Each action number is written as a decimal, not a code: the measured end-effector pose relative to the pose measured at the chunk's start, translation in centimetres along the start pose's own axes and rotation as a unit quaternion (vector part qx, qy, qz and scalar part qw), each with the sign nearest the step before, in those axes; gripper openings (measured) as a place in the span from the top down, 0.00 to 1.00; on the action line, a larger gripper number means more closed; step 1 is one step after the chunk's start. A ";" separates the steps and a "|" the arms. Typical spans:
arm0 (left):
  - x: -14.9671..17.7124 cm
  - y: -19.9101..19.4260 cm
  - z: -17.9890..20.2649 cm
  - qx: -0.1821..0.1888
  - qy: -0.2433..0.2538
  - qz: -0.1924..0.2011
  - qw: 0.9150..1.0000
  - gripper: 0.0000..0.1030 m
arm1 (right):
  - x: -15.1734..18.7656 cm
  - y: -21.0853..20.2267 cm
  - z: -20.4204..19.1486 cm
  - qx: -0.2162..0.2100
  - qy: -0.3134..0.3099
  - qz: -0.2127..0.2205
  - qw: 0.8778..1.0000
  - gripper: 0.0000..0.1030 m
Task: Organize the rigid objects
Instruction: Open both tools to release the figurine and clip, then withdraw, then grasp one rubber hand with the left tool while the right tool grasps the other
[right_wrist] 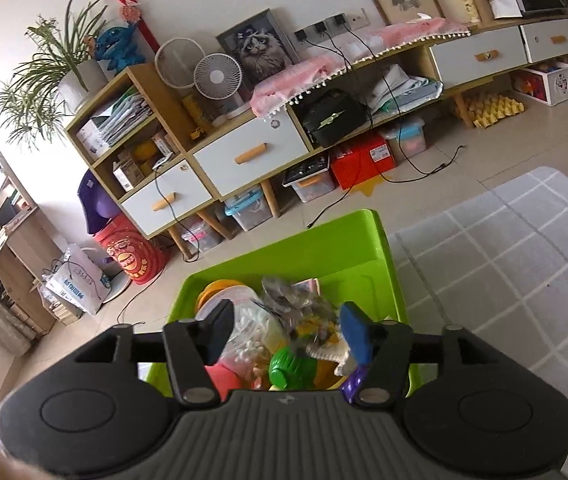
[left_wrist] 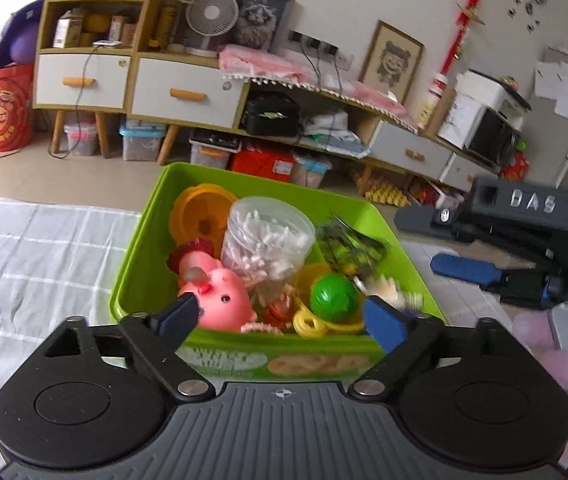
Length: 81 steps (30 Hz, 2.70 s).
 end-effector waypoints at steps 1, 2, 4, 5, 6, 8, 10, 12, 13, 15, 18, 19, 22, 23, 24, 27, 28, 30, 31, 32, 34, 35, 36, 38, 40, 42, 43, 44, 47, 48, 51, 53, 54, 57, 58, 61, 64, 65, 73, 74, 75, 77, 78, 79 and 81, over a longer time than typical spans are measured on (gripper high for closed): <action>0.1 -0.2 0.0 0.000 0.007 -0.001 1.000 0.08 | 0.0 -0.3 -0.1 -0.003 -0.001 0.001 1.000 0.51; 0.2 -0.5 0.1 -0.003 0.015 -0.002 1.000 0.07 | 0.0 -0.8 -0.3 -0.006 -0.004 0.003 1.000 0.48; 0.5 -1.0 0.2 -0.006 0.025 -0.004 1.000 0.06 | 0.2 -1.6 -0.6 -0.006 -0.010 0.008 1.000 0.43; 0.6 -1.3 0.1 -0.006 0.028 -0.005 1.000 0.05 | 0.2 -2.0 -0.8 -0.005 -0.012 0.008 1.000 0.43; 0.7 -1.6 0.1 -0.006 0.029 -0.006 1.000 0.05 | 0.3 -2.3 -0.9 -0.004 -0.012 0.007 1.000 0.42; 0.7 -2.0 0.0 -0.007 0.031 -0.008 0.999 0.03 | 0.6 -2.7 -1.1 -0.002 -0.011 0.002 1.000 0.41; 0.7 -2.6 -0.1 -0.009 0.035 -0.008 0.999 0.02 | 1.0 -3.1 -1.2 0.002 -0.014 -0.005 1.000 0.41; 0.8 -3.1 -0.2 -0.013 0.040 -0.008 0.999 0.02 | 1.2 -3.4 -1.2 0.010 -0.018 -0.009 1.000 0.41; 0.8 -3.4 -0.3 -0.015 0.043 -0.009 0.999 0.02 | 1.4 -3.6 -1.3 0.013 -0.019 -0.011 1.000 0.41; 0.7 -3.7 -0.4 -0.019 0.047 -0.011 0.999 0.02 | 1.7 -3.9 -1.4 0.016 -0.022 -0.016 1.000 0.41; 0.7 -4.3 -0.7 -0.024 0.056 -0.013 0.998 0.02 | 2.2 -4.4 -1.5 0.016 -0.026 -0.019 0.999 0.39; 0.8 -4.5 -0.8 -0.026 0.059 -0.012 0.998 0.02 | 2.3 -4.6 -1.5 0.016 -0.028 -0.019 0.999 0.37; 1.1 -4.9 -1.4 -0.030 0.064 -0.012 0.997 0.02 | 2.9 -4.8 -1.7 0.011 -0.032 -0.017 0.999 0.32; 1.3 -5.0 -1.7 -0.031 0.063 -0.012 0.997 0.02 | 3.2 -4.9 -1.8 0.010 -0.033 -0.017 0.999 0.31; 1.4 -5.1 -2.0 -0.032 0.062 -0.012 0.997 0.02 | 3.6 -4.8 -1.9 0.006 -0.036 -0.020 0.999 0.30; 1.9 -5.1 -3.2 -0.035 0.057 -0.019 0.998 0.02 | 4.5 -4.4 -2.5 -0.004 -0.048 -0.033 0.998 0.29; 2.0 -5.1 -3.7 -0.038 0.056 -0.021 0.997 0.02 | 4.8 -4.3 -2.8 -0.007 -0.052 -0.037 0.998 0.28; 2.0 -5.1 -4.6 -0.055 0.057 -0.024 0.997 0.02 | 5.4 -4.1 -3.1 -0.013 -0.059 -0.041 0.997 0.27; 2.0 -5.2 -5.0 -0.063 0.059 -0.024 0.996 0.02 | 5.6 -4.0 -3.4 -0.016 -0.062 -0.044 0.997 0.27; 2.1 -5.2 -5.3 -0.067 0.062 -0.025 0.996 0.02 | 5.9 -4.0 -3.6 -0.019 -0.064 -0.046 0.997 0.27; 2.2 -5.3 -6.0 -0.072 0.069 -0.027 0.995 0.02 | 6.4 -3.9 -3.9 -0.024 -0.071 -0.049 0.996 0.26; 2.4 -5.3 -6.4 -0.076 0.072 -0.028 0.994 0.02 | 6.6 -3.9 -4.0 -0.024 -0.075 -0.050 0.996 0.26; 2.5 -5.3 -6.8 -0.079 0.075 -0.029 0.994 0.02 | 6.8 -3.8 -4.1 -0.023 -0.081 -0.052 0.995 0.26; 2.9 -5.1 -7.7 -0.087 0.080 -0.032 0.992 0.02 | 7.3 -3.7 -4.2 -0.020 -0.091 -0.054 0.994 0.26; 3.2 -5.0 -8.7 -0.094 0.083 -0.036 0.991 0.02 | 7.7 -3.5 -4.3 -0.016 -0.103 -0.057 0.993 0.26; 3.5 -4.8 -9.6 -0.095 0.081 -0.041 0.991 0.02 | 8.2 -3.2 -4.5 -0.013 -0.116 -0.061 0.991 0.25; 3.6 -4.8 -10.0 -0.094 0.079 -0.043 0.991 0.02 | 8.5 -3.0 -4.6 -0.012 -0.121 -0.063 0.991 0.25; 3.7 -4.7 -10.4 -0.095 0.076 -0.046 0.992 0.02 | 8.7 -2.9 -4.6 -0.011 -0.125 -0.065 0.990 0.25; 4.2 -4.3 -11.9 -0.102 0.050 -0.056 0.992 0.02 | 9.3 -2.4 -4.9 -0.010 -0.138 -0.074 0.988 0.25; 4.5 -4.0 -12.4 -0.105 0.035 -0.061 0.992 0.02 | 9.6 -2.2 -5.1 -0.010 -0.143 -0.076 0.987 0.25; 4.9 -3.5 -13.4 -0.111 -0.015 -0.070 0.991 0.02 | 10.4 -1.5 -5.5 -0.011 -0.153 -0.084 0.985 0.25; 5.1 -3.3 -13.9 -0.107 -0.052 -0.075 0.990 0.03 | 10.9 -1.0 -5.8 -0.012 -0.158 -0.091 0.983 0.25; 5.1 -3.1 -14.1 -0.104 -0.070 -0.077 0.989 0.03 | 11.2 -0.8 -5.9 -0.012 -0.159 -0.093 0.983 0.25; 5.2 -2.9 -14.5 -0.101 -0.106 -0.082 0.986 0.07 | 12.0 0.1 -6.2 -0.014 -0.158 -0.101 0.982 0.25; 5.2 -2.8 -14.6 -0.101 -0.114 -0.083 0.985 0.10 | 12.3 0.5 -6.4 -0.014 -0.158 -0.104 0.982 0.25; 5.2 -2.7 -14.7 -0.104 -0.132 -0.085 0.982 0.18 | 13.0 1.4 -6.9 -0.020 -0.158 -0.114 0.981 0.25; 5.1 -2.8 -14.3 -0.105 -0.126 -0.081 0.983 0.31 | 14.0 2.2 -7.4 -0.019 -0.165 -0.123 0.978 0.25; 5.1 -2.8 -14.2 -0.101 -0.127 -0.081 0.984 0.38 | 14.3 2.4 -7.5 -0.019 -0.164 -0.125 0.978 0.25; 4.9 -3.7 -16.8 -0.141 -0.166 -0.081 0.973 0.38 | 15.5 4.4 -8.3 -0.015 -0.111 -0.139 0.984 0.26; 4.9 -3.9 -17.2 -0.143 -0.170 -0.081 0.972 0.38 | 15.6 4.6 -8.4 -0.014 -0.107 -0.141 0.984 0.26; 4.9 -4.0 -17.6 -0.145 -0.173 -0.082 0.971 0.38 | 15.8 4.8 -8.5 -0.013 -0.104 -0.144 0.984 0.26; 5.0 -4.3 -18.0 -0.148 -0.175 -0.082 0.970 0.38 | 16.0 5.2 -8.8 -0.010 -0.104 -0.145 0.984 0.29; 5.0 -4.4 -18.2 -0.148 -0.177 -0.083 0.969 0.38 | 16.1 5.4 -8.9 -0.005 -0.108 -0.142 0.984 0.32; 5.0 -4.5 -18.2 -0.148 -0.179 -0.083 0.969 0.38 | 16.1 5.6 -9.1 0.002 -0.111 -0.139 0.984 0.34; 5.1 -4.6 -18.3 -0.148 -0.181 -0.084 0.969 0.38 | 16.1 6.0 -9.3 0.009 -0.112 -0.137 0.984 0.37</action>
Point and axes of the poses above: each gripper's, at about its wrist camera, not at the fingertips, and y roughly the way its jaws point, z to its right, x to its underside, the point moved 7 cm from there along y, roughly the way its jaws point, and after that the axes turned 4 degrees about -x, right-handed, at the moved point
